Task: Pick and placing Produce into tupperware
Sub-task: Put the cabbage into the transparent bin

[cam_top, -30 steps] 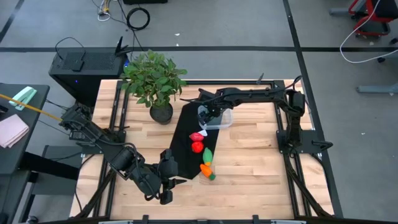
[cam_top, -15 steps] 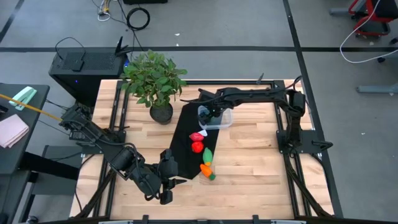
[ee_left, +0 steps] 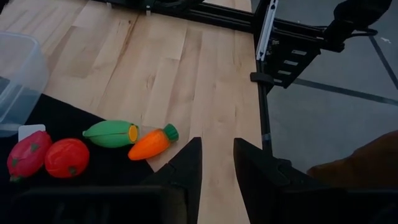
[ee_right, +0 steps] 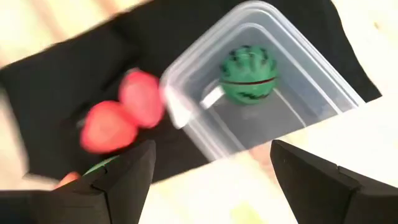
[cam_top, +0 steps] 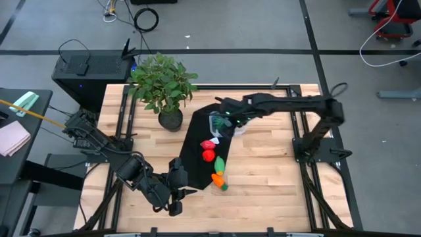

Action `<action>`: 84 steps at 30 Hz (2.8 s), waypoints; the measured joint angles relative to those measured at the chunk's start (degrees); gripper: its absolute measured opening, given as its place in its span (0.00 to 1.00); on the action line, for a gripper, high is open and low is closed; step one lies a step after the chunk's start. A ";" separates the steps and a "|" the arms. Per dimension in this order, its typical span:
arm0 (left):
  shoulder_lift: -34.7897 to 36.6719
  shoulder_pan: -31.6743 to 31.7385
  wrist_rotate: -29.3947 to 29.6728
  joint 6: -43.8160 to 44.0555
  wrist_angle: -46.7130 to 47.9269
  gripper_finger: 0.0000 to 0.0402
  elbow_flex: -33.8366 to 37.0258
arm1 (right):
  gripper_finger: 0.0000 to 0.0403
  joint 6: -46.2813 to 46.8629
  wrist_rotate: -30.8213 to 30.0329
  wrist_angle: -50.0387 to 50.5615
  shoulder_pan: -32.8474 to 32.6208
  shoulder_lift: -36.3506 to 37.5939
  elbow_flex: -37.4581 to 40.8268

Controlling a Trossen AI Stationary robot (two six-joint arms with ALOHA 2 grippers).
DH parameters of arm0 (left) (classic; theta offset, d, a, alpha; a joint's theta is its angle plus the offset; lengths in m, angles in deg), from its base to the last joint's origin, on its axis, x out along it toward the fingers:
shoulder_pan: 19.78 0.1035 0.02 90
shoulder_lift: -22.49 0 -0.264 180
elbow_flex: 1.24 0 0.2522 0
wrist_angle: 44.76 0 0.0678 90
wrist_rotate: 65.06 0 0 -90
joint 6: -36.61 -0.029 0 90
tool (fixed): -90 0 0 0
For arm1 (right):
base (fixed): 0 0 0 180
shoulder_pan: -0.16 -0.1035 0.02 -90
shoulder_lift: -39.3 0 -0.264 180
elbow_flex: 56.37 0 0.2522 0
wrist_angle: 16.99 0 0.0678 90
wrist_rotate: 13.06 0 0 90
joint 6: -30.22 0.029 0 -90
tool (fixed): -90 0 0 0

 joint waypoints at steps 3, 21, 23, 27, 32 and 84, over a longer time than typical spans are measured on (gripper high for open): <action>0.00 0.00 0.00 -0.02 0.01 0.25 0.00 | 0.80 0.41 -3.62 2.70 -5.31 4.69 -0.11; -0.02 -0.76 -12.02 7.21 23.79 0.32 2.80 | 0.80 19.72 -24.21 13.77 -32.66 9.13 -0.02; -0.02 -0.79 -12.05 6.30 23.79 0.36 3.42 | 0.80 20.46 -24.32 13.68 -32.74 8.47 -0.02; -0.02 -0.59 -13.62 6.04 23.76 0.49 5.84 | 0.80 20.85 -24.29 13.32 -33.12 7.27 0.02; -0.02 -0.52 -16.88 8.53 23.40 0.68 11.37 | 0.80 20.87 -24.36 12.76 -33.38 7.03 0.02; -3.78 4.20 -21.47 -1.78 -7.16 0.92 34.82 | 0.80 21.82 -24.32 11.86 -32.52 7.04 -0.02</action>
